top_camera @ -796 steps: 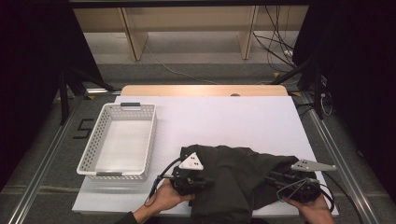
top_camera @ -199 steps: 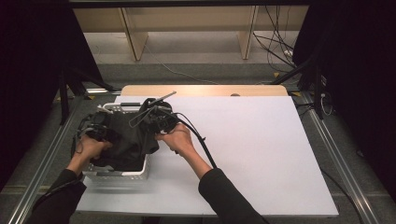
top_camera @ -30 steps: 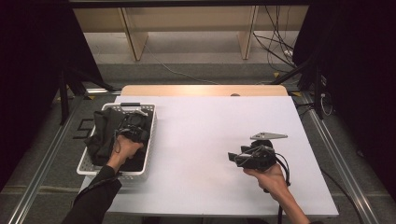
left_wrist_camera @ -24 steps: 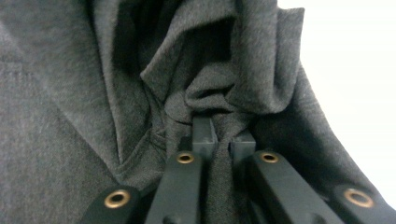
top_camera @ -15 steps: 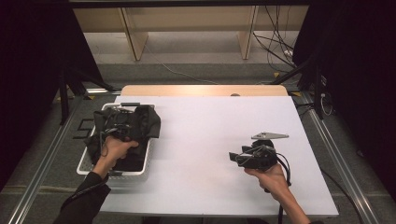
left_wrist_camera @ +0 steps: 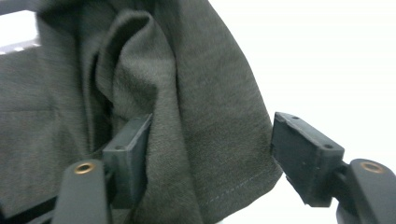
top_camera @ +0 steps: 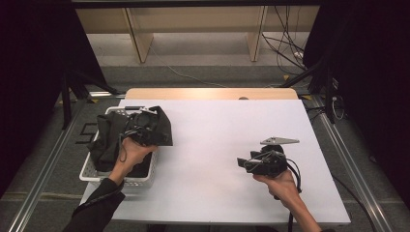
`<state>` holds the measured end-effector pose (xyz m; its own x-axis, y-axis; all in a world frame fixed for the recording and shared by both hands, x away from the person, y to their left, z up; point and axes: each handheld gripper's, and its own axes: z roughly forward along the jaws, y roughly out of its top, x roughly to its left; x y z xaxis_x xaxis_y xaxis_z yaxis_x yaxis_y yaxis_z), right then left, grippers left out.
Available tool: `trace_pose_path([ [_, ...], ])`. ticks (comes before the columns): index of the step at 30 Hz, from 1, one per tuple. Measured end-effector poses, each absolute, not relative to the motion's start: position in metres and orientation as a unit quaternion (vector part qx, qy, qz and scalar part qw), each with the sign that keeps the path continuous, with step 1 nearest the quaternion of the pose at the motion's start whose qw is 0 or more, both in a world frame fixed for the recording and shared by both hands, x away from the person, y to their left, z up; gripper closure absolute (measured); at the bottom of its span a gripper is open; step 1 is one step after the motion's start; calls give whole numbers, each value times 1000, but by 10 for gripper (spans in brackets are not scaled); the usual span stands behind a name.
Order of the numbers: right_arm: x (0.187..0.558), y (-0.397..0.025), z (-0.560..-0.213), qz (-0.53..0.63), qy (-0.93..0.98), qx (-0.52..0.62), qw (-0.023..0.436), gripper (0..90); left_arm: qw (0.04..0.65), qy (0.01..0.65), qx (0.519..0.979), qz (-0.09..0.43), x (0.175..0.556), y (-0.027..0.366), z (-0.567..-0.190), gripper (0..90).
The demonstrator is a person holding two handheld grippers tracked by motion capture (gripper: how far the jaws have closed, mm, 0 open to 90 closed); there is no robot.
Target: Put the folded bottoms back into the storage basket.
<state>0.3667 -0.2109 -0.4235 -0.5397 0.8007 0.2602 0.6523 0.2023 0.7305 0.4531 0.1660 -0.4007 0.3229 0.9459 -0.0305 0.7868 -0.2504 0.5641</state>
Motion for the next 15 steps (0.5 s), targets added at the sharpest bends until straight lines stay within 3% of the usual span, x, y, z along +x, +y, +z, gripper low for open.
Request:
trace_pose_path([
  [6, 367, -211, -423, 419, 771, 470, 88, 362, 236, 556, 773, 196, 455, 171, -403, 739],
  [11, 367, -211, -424, 418, 771, 472, 88, 362, 272, 555, 768, 169, 453, 182, -396, 829],
  [15, 368, -210, -425, 417, 772, 472, 86, 362, 281, 558, 765, 154, 455, 188, -392, 840],
])
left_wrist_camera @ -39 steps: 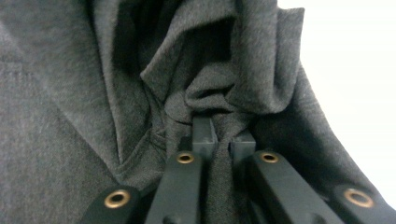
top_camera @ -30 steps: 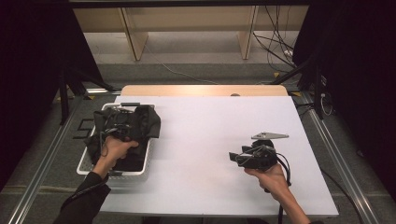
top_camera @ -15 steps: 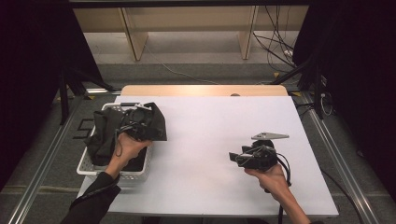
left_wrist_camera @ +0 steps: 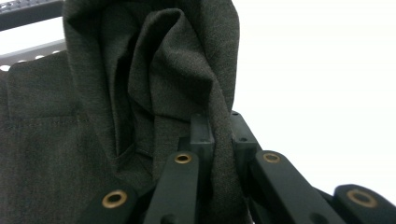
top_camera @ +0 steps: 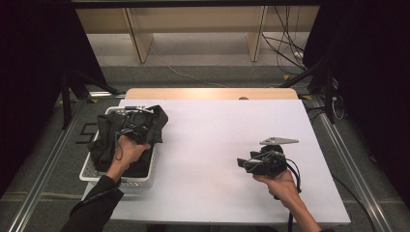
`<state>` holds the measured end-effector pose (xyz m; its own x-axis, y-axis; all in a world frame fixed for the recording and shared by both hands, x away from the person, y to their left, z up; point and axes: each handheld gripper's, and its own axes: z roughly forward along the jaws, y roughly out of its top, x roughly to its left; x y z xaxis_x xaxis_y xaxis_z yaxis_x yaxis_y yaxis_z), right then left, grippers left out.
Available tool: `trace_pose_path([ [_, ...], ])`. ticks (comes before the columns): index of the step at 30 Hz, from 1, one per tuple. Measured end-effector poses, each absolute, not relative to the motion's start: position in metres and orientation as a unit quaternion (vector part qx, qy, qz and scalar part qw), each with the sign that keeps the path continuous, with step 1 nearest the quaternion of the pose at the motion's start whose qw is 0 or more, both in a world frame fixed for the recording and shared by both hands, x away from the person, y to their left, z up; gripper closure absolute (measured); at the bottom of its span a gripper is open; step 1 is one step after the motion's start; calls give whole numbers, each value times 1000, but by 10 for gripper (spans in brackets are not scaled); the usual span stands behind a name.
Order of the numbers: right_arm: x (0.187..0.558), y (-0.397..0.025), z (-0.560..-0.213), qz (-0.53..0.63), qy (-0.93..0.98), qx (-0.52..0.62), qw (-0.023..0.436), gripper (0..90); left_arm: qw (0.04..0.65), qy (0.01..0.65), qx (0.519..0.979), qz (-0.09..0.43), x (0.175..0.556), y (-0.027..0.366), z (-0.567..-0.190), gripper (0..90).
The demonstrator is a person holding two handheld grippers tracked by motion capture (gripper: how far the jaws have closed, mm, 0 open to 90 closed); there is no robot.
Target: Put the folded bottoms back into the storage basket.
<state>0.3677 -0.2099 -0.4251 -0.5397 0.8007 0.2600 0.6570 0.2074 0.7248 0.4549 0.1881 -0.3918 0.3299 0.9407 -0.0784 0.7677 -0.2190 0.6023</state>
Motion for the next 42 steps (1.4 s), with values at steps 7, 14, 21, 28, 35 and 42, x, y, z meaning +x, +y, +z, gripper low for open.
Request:
trace_pose_path([
  [7, 368, -211, -425, 417, 772, 472, 86, 362, 265, 565, 770, 131, 457, 213, -395, 853],
  [14, 367, -209, -426, 416, 774, 470, 86, 362, 207, 571, 785, 126, 463, 205, -446, 852],
  [21, 368, -208, -428, 412, 778, 467, 84, 363, 226, 599, 756, 136, 471, 198, -453, 840],
  [28, 367, -206, -427, 412, 780, 465, 81, 362, 270, 612, 733, 125, 467, 205, -457, 832],
  [35, 368, -210, -426, 411, 778, 467, 88, 362, 286, 602, 735, 123, 458, 210, -436, 598],
  [42, 367, -209, -425, 412, 778, 465, 90, 362, 306, 593, 733, 133, 448, 213, -426, 558],
])
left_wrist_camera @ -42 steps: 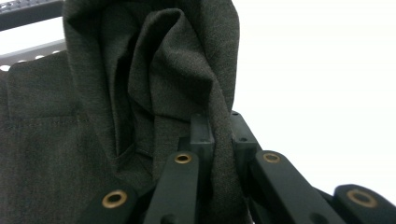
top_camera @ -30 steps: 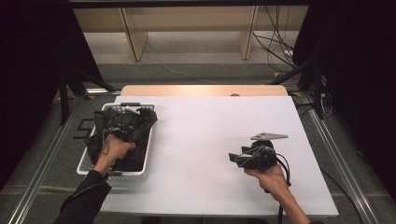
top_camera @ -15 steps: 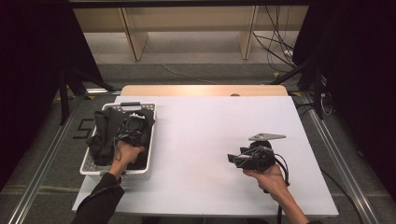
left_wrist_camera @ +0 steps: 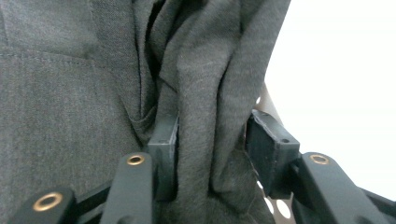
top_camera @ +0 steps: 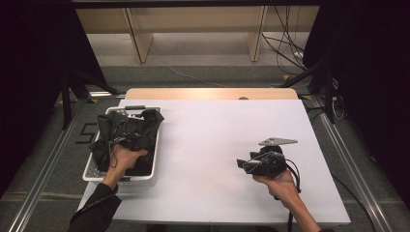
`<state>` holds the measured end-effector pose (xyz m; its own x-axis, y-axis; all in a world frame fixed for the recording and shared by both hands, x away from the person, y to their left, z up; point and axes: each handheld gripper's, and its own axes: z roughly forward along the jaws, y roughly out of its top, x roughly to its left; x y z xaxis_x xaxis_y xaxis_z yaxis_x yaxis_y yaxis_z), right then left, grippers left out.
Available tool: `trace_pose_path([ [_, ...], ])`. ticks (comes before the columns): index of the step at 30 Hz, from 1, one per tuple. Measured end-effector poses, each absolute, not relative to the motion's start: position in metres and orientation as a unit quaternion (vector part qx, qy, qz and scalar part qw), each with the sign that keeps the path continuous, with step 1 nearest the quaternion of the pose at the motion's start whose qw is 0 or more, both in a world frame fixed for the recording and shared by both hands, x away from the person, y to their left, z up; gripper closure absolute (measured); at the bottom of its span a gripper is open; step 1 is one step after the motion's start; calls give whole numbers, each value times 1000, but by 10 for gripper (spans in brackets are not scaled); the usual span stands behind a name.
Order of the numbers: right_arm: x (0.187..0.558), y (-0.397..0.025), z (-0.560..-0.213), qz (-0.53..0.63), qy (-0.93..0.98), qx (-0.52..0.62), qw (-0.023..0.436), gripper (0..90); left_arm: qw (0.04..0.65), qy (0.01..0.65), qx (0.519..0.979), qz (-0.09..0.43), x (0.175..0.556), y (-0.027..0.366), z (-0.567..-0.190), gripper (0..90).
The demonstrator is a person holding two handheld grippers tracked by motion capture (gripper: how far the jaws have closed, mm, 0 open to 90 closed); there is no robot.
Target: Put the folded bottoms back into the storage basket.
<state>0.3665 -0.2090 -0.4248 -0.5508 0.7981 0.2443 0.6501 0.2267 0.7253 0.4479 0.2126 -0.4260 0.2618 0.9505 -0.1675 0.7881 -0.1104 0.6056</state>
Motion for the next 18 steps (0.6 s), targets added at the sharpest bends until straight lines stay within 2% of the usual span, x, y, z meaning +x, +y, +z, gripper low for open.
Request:
trace_pose_path([
  [13, 366, -211, -422, 417, 776, 465, 93, 362, 349, 576, 727, 139, 430, 224, -397, 551],
  [18, 365, -210, -422, 417, 776, 465, 94, 362, 343, 563, 740, 133, 428, 219, -400, 666],
])
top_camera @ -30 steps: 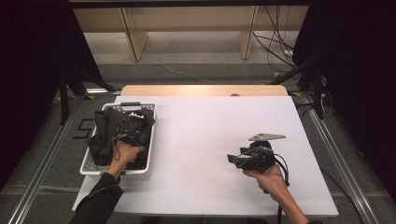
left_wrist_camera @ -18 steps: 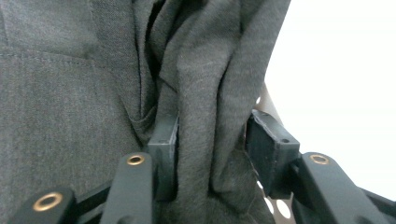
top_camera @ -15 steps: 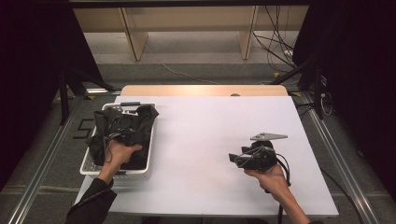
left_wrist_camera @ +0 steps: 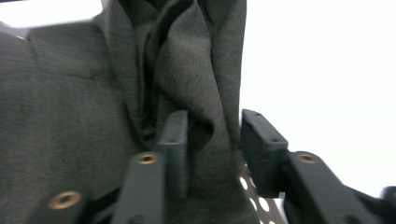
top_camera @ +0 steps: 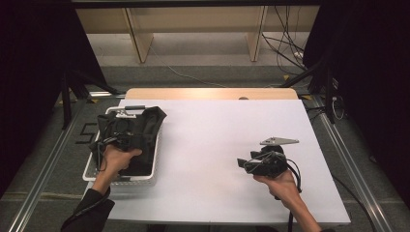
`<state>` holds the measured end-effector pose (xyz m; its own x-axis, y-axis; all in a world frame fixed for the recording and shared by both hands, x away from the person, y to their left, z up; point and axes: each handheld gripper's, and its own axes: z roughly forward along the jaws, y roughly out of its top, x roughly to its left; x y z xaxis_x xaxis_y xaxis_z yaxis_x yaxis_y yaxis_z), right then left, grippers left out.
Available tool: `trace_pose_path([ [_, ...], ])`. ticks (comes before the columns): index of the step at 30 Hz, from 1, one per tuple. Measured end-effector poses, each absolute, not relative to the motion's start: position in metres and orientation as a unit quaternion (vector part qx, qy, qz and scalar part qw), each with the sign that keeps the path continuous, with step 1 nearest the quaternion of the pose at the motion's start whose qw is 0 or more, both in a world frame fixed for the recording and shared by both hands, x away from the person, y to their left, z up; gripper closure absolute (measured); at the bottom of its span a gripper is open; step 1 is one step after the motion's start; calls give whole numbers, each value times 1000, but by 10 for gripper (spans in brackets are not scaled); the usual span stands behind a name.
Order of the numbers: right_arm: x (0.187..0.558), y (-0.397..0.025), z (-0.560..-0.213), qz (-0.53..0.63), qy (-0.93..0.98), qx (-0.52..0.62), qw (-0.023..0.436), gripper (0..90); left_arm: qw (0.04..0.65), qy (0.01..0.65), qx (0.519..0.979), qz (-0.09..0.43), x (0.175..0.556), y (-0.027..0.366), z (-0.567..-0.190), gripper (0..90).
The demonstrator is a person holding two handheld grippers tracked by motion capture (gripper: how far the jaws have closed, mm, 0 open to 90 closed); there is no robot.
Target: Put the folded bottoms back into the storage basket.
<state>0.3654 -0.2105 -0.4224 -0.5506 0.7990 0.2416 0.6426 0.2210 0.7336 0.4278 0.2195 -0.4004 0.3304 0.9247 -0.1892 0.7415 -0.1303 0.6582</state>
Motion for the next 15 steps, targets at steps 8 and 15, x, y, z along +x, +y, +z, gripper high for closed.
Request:
trace_pose_path([
  [8, 365, -210, -422, 417, 776, 464, 94, 362, 305, 566, 756, 123, 430, 205, -431, 858],
  [15, 365, -210, -422, 417, 776, 464, 94, 362, 307, 572, 753, 111, 427, 211, -424, 716],
])
